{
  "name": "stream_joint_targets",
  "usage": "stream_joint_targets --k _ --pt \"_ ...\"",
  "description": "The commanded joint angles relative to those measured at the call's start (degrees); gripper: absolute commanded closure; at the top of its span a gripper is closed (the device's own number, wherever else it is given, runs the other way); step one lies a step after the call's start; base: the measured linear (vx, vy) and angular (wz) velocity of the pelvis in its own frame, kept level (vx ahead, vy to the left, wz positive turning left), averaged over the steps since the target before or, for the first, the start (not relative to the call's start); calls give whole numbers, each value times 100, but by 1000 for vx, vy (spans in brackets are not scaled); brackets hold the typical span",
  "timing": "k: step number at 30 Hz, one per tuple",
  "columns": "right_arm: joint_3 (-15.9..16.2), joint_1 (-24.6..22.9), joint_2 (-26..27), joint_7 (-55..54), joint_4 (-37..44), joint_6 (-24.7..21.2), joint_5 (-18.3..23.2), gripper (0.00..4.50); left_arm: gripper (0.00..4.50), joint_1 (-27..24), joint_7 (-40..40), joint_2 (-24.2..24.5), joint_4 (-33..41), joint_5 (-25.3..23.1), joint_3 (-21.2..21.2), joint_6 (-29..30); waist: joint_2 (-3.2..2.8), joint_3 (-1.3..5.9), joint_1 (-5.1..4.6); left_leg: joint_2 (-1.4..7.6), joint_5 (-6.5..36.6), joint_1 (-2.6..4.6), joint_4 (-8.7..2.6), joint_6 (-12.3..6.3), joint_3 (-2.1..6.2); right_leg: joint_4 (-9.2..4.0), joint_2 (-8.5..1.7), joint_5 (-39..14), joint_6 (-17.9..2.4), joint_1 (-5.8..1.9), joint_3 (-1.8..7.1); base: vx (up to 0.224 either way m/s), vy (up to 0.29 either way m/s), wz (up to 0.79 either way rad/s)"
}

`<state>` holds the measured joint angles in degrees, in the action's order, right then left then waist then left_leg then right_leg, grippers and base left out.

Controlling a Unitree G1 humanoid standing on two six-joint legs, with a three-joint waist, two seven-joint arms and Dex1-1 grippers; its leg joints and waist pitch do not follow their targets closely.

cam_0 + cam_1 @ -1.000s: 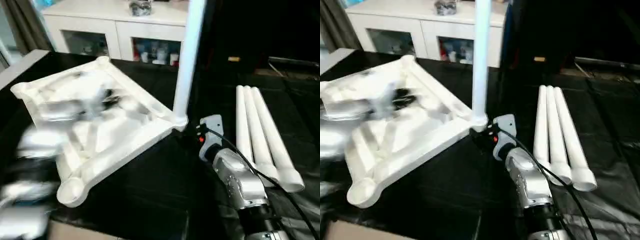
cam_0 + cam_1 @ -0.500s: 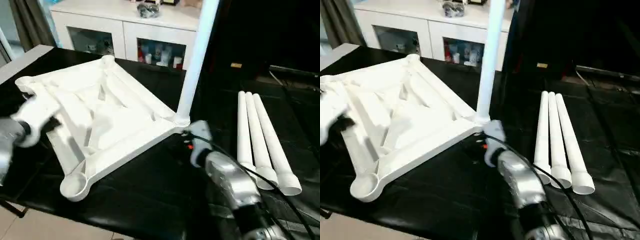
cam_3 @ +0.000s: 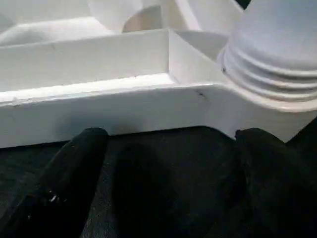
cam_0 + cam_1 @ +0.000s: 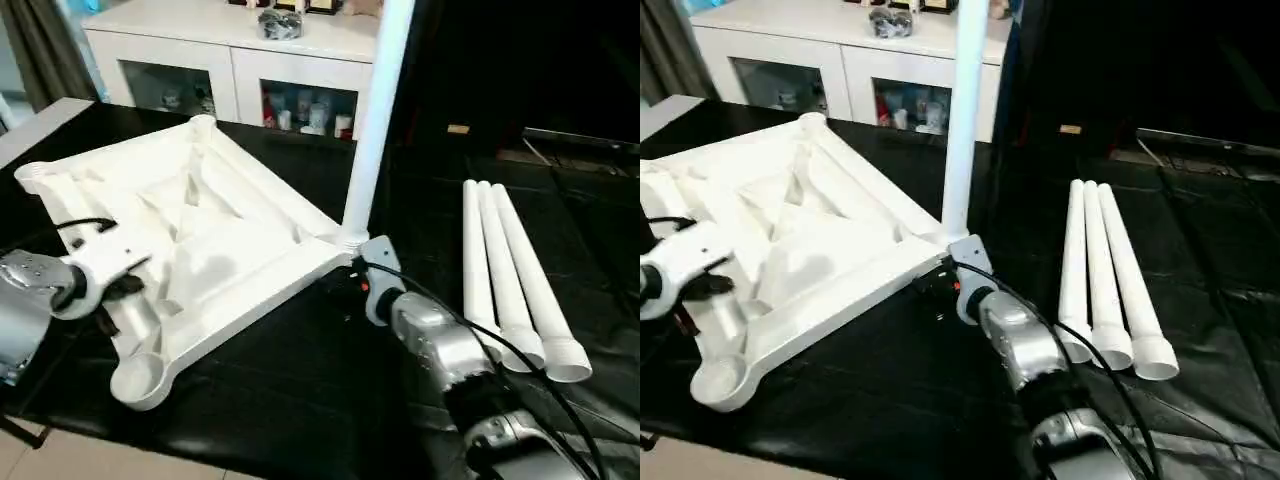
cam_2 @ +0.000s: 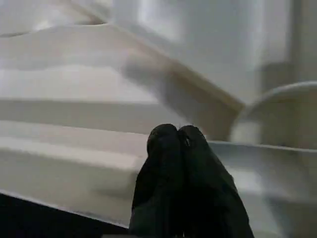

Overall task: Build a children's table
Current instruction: Rotate table base

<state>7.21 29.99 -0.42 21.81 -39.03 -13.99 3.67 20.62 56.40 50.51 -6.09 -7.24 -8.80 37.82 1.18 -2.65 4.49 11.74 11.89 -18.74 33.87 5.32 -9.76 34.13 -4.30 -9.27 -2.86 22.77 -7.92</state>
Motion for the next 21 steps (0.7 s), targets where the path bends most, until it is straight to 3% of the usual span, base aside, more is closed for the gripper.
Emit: stream_joint_targets --k 1,3,8,14,18,19,21 --pt "-41 229 17 -125 -239 129 -80 0 445 -154 438 -234 184 414 -411 126 -168 277 -9 187 1577 38 -462 148 103 -474 -507 -2321 -723 -243 435 0 0 0" --pt "-80 313 43 -178 -347 191 -61 0 445 -128 571 -363 339 634 -430 77 -152 282 19 179 1541 55 -457 157 89 -448 -494 -2151 -778 -229 461 0 0 0" --pt "-227 524 111 -282 -676 459 -70 0 445 -47 804 -656 416 862 -523 199 -129 308 8 158 1374 12 -462 152 80 -382 -467 -1846 -833 -260 498 0 0 0" --pt "-252 652 90 -280 -899 678 -43 0 445 148 663 -1268 193 1028 -467 122 -128 311 8 146 1229 5 -442 78 56 -431 -465 -2055 -732 -272 498 0 0 0" --pt "-321 626 -1 -287 -851 746 -72 0 445 497 48 -1967 -395 1069 -336 -196 -128 315 40 131 1328 47 -425 70 39 -459 -437 -2031 -731 -238 492 0 0 0" --pt "-365 606 -53 -289 -824 760 -74 0 445 615 -171 -2120 -659 981 -345 -433 -149 313 51 133 1357 42 -430 56 44 -451 -431 -1988 -741 -235 494 0 0 0" --pt "-424 550 -154 -306 -725 752 -71 0 445 759 -387 -2304 -987 883 -364 -745 -120 322 45 123 1363 0 -439 27 63 -461 -429 -2088 -653 -279 474 0 0 0"
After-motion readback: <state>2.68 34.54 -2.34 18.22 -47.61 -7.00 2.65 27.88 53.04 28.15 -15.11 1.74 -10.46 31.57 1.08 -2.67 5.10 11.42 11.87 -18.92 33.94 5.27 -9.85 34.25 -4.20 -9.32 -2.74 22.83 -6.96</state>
